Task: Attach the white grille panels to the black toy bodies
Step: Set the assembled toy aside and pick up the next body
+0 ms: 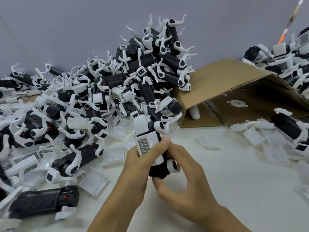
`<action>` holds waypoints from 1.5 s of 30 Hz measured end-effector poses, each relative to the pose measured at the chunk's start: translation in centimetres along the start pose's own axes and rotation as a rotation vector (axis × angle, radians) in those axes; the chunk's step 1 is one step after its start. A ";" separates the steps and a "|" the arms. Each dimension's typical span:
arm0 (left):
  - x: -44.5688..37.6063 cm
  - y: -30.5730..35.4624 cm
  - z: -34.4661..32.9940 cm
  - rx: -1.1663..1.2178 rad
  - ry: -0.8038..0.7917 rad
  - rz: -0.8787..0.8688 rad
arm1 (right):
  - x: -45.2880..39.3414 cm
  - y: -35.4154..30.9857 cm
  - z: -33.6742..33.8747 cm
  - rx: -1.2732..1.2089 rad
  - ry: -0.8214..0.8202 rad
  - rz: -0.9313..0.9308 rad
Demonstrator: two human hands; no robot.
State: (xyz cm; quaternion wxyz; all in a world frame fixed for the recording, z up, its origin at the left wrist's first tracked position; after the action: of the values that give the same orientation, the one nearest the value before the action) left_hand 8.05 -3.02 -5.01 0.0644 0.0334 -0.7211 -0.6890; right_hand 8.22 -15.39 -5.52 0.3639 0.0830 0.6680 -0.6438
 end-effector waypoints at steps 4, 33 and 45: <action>0.3 0.1 -0.9 -0.196 0.082 -0.073 | 0.0 0.6 0.6 -0.325 0.175 -0.243; 0.1 0.2 -1.0 -0.052 -0.134 -0.132 | -0.8 1.1 1.8 -0.274 0.251 -0.324; 0.5 0.2 -1.4 -0.071 -0.068 -0.143 | -1.0 -0.4 1.9 -0.283 0.302 -0.259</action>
State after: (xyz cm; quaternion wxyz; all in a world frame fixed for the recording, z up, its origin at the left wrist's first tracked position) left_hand 7.73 -4.48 -4.70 -0.0087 0.0592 -0.6939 -0.7176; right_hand 9.45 -16.88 -4.45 0.1823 0.0403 0.8034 -0.5654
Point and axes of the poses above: each hand's wrist, its own x-axis away from the middle knuckle, its own z-axis out of the back of the hand, y = z × x, the point moved 4 cm from there along -x, towards the middle knuckle, and after that the axes turned 13 degrees about -x, right-handed, at the moved point
